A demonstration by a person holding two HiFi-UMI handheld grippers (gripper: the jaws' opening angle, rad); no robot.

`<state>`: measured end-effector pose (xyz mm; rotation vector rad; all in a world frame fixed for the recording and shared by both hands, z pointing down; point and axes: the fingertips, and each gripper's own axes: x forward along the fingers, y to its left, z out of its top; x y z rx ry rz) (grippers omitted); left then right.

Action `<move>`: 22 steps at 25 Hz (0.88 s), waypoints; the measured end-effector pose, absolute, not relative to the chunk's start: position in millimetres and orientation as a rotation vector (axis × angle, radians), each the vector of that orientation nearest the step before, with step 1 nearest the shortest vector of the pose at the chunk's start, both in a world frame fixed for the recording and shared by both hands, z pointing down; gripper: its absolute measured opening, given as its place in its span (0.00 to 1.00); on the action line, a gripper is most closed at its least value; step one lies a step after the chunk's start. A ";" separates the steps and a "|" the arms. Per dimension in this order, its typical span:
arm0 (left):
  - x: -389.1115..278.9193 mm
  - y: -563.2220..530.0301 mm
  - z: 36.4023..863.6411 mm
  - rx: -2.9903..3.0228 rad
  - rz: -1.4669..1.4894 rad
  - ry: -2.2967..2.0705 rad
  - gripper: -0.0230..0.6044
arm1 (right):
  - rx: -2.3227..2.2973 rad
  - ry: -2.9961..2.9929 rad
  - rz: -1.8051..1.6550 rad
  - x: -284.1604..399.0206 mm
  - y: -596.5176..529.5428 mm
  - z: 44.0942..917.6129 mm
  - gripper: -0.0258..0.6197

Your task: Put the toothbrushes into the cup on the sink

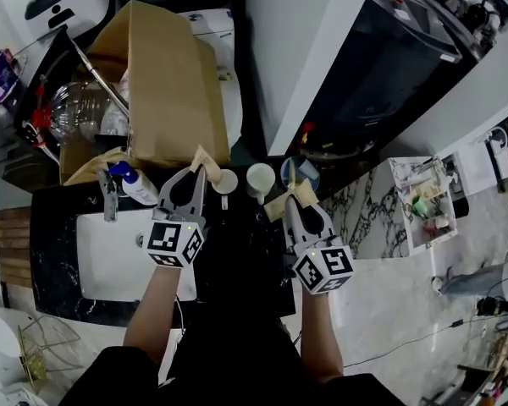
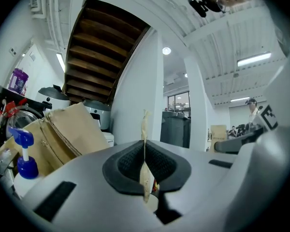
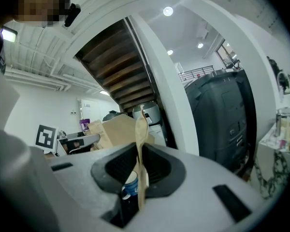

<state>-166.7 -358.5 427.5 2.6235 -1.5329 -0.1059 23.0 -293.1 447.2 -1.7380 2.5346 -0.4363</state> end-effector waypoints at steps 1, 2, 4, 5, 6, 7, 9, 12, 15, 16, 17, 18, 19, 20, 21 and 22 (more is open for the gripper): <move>-166.1 -359.9 431.1 2.621 -0.102 -1.524 0.04 | -1.745 2.534 -0.440 23.0 -292.7 448.6 0.11; -165.6 -361.4 434.8 2.617 -0.099 -1.515 0.04 | -1.753 2.532 -0.445 23.3 -292.5 450.3 0.11; -164.2 -364.7 441.6 2.610 -0.095 -1.499 0.04 | -1.771 2.526 -0.455 24.7 -292.8 453.2 0.11; -162.9 -366.2 444.8 2.607 -0.093 -1.490 0.04 | -1.780 2.524 -0.459 25.8 -293.1 454.5 0.11; -161.3 -367.6 448.0 2.604 -0.090 -1.481 0.04 | -1.789 2.524 -0.462 27.0 -293.2 455.7 0.11; -159.7 -369.0 451.1 2.600 -0.087 -1.472 0.04 | -1.797 2.525 -0.464 28.2 -293.5 456.8 0.11; -156.9 -371.6 457.7 2.592 -0.082 -1.456 0.04 | -1.811 2.528 -0.468 30.2 -293.2 459.1 0.11; -155.0 -372.8 469.3 2.578 -0.071 -1.439 0.04 | -1.835 2.531 -0.482 33.4 -289.4 465.8 0.11; -154.3 -375.7 481.0 2.557 -0.069 -1.423 0.04 | -1.857 2.529 -0.499 37.2 -287.8 472.6 0.11; -154.9 -377.3 485.2 2.543 -0.073 -1.419 0.04 | -1.860 2.530 -0.504 37.6 -288.0 474.5 0.11; -155.6 -378.9 489.8 2.529 -0.075 -1.415 0.04 | -1.863 2.533 -0.508 37.5 -288.2 476.3 0.11; -156.2 -380.0 494.6 2.515 -0.073 -1.411 0.04 | -1.864 2.537 -0.514 37.2 -288.2 478.0 0.11; -156.6 -380.5 499.6 2.502 -0.068 -1.407 0.04 | -1.866 2.541 -0.520 36.9 -287.8 479.7 0.11; -156.5 -380.8 504.5 2.491 -0.062 -1.404 0.04 | -1.868 2.544 -0.526 37.1 -287.3 481.3 0.11; -156.2 -381.3 508.9 2.481 -0.058 -1.402 0.04 | -1.870 2.545 -0.532 37.8 -287.2 483.1 0.11; -156.0 -382.1 512.8 2.472 -0.056 -1.401 0.04 | -1.872 2.545 -0.537 38.6 -287.5 485.2 0.11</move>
